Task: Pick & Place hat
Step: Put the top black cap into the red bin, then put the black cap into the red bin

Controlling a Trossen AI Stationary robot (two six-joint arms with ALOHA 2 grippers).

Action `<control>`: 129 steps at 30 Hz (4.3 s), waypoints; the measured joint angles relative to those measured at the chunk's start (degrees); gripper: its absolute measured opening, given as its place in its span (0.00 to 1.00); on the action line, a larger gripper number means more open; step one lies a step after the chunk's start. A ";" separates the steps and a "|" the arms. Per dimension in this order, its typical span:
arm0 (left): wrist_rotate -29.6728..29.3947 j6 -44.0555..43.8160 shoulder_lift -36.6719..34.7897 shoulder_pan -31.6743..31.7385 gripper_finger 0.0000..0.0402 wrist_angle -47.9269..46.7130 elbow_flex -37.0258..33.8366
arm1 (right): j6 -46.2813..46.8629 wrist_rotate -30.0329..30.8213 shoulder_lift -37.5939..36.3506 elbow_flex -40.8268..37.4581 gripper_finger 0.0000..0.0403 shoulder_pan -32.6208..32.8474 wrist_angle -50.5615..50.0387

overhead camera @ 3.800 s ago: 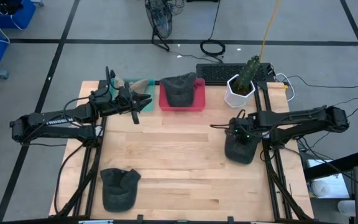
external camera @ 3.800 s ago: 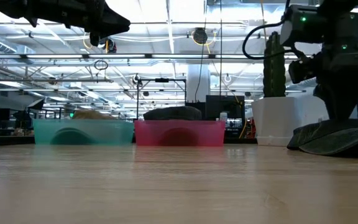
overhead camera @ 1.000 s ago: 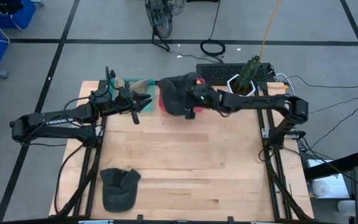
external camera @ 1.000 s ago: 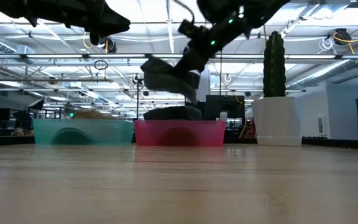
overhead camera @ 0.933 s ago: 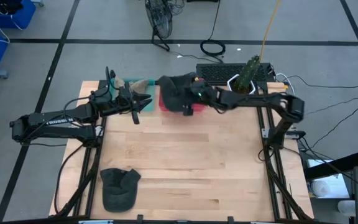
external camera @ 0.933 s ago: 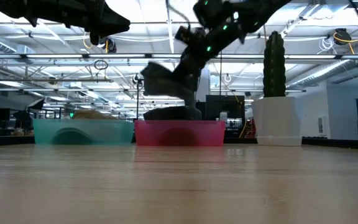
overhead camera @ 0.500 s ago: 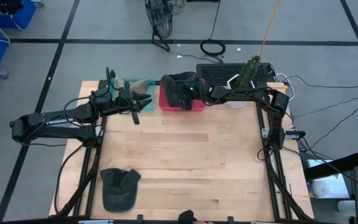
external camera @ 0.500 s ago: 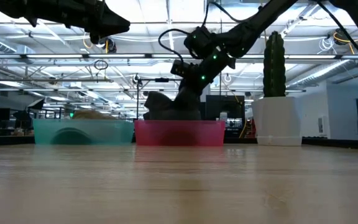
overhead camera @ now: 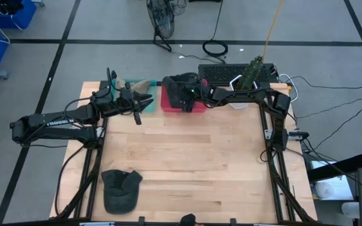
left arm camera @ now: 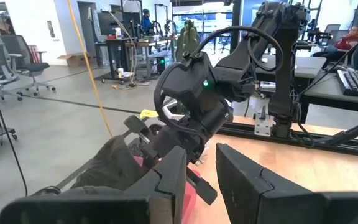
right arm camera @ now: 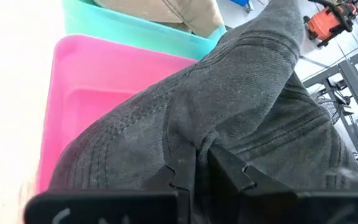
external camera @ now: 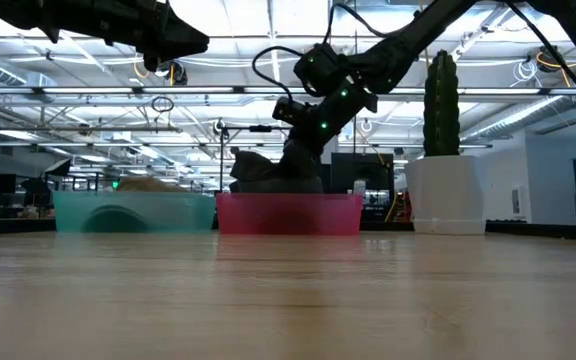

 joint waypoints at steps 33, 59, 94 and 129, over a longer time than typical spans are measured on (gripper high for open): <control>0.02 -0.07 -0.01 -0.02 0.23 -0.33 0.00 | 18.14 -6.71 1.33 -0.09 0.16 -12.08 4.64; -0.06 -0.19 -0.01 0.00 0.23 -1.61 0.00 | 19.41 -1.86 -0.30 -3.79 0.15 -11.26 1.67; -0.07 1.33 0.00 0.09 0.23 1.44 0.00 | 23.38 -12.54 3.57 -6.66 0.15 -5.72 10.06; 0.39 0.59 -0.02 -0.02 0.23 -5.09 0.00 | 23.40 -13.64 -10.97 -7.03 0.15 -2.87 -4.86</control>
